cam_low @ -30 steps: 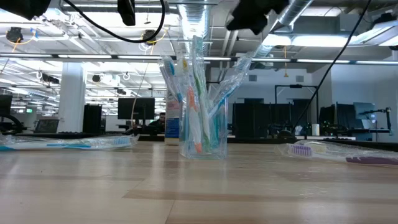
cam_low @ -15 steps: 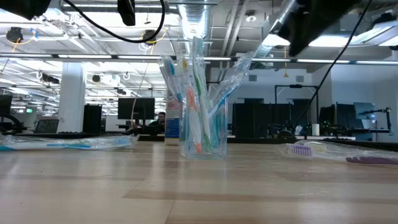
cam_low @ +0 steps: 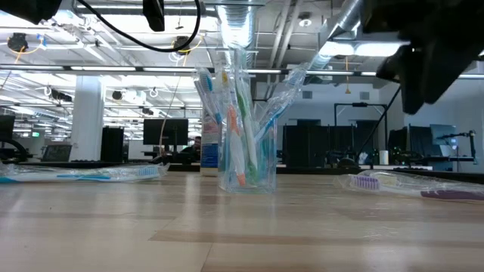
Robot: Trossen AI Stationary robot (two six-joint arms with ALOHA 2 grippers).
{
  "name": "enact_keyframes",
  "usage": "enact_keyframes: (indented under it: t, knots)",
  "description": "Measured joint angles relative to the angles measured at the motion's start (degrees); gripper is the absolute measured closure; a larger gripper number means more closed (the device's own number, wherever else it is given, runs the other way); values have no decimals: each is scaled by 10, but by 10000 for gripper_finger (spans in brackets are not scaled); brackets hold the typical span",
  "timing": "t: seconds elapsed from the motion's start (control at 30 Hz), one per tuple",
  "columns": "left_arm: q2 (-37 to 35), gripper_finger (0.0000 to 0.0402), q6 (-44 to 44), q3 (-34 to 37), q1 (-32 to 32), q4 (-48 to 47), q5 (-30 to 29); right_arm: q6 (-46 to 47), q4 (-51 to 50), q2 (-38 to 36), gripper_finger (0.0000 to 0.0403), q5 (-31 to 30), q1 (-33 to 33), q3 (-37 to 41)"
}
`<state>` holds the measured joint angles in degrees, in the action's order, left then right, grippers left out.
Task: Pick & Place toothbrushing station
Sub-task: Put the orange toothbrush into the Transparent organizer
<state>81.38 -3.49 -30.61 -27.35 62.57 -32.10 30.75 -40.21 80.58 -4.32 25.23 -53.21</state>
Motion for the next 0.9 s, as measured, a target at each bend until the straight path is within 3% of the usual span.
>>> enact_keyframes:
  t: [0.2,0.9]
  knots:
    - [0,401,0,0,0,0,0,36,25,0,264,-45,2,40]
    - [0,401,0,0,0,0,0,98,134,5,265,-65,0,142]
